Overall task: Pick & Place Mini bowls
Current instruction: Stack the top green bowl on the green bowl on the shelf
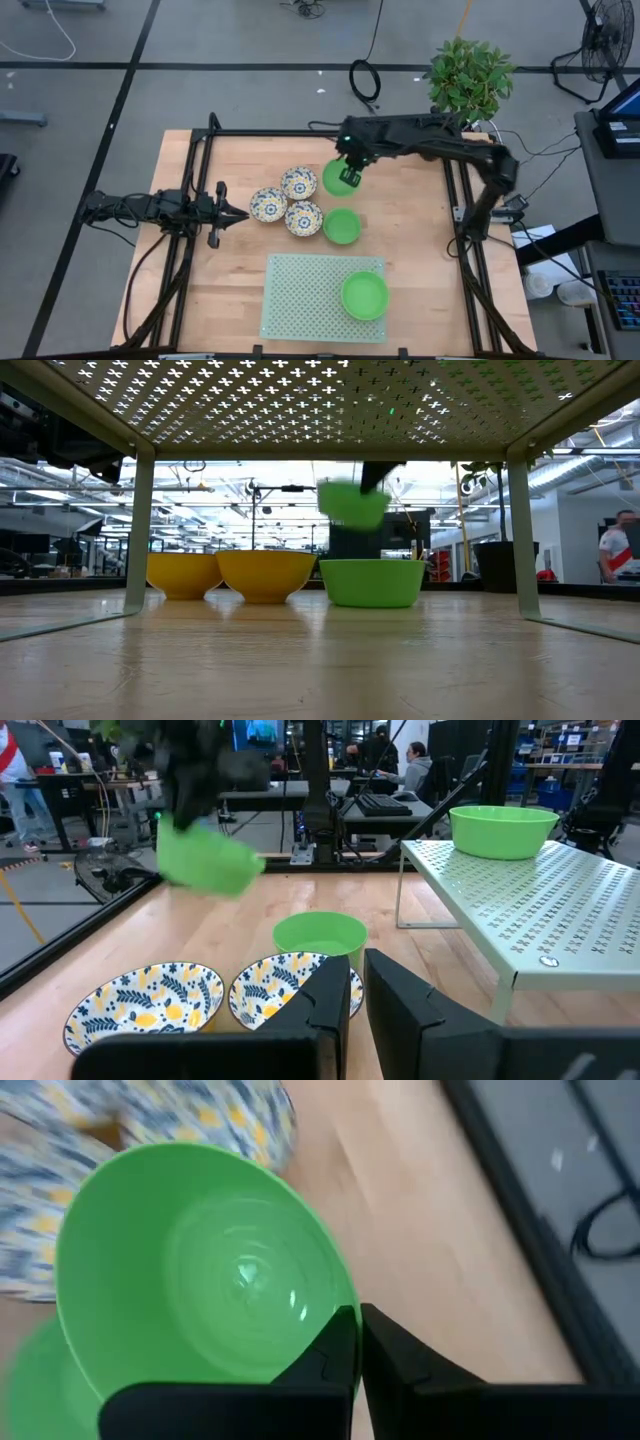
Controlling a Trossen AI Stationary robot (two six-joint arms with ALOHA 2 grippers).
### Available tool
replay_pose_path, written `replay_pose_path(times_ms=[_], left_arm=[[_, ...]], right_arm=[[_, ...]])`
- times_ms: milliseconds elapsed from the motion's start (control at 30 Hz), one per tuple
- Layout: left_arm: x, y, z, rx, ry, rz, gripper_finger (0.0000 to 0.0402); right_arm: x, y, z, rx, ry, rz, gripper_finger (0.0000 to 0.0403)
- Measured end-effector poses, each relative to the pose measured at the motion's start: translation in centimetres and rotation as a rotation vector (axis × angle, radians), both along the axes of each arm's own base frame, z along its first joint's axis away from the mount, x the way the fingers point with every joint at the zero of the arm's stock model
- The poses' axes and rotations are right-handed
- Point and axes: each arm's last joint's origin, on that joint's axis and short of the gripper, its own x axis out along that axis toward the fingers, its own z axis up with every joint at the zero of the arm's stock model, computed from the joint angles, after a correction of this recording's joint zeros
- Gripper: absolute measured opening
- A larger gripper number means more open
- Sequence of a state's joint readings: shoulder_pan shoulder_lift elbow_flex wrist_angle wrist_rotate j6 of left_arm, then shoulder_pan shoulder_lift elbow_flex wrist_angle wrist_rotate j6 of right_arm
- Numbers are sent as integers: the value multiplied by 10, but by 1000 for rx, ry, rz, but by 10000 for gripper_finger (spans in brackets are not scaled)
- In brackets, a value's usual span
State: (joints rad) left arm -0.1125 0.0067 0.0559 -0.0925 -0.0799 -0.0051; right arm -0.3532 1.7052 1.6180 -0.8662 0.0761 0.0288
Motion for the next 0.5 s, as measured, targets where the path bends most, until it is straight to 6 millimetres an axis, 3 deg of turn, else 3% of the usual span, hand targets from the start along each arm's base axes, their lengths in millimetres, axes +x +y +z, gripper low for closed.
replay_pose_path(times_ms=[233, 500], left_arm=[[0, 0, 0, 0, 0, 0, 37], [0, 0, 0, 0, 0, 0, 37]], right_arm=[[-39, 65, 72, -31, -239, 112, 1], [-62, 145, 118, 9, -387, 260, 0]])
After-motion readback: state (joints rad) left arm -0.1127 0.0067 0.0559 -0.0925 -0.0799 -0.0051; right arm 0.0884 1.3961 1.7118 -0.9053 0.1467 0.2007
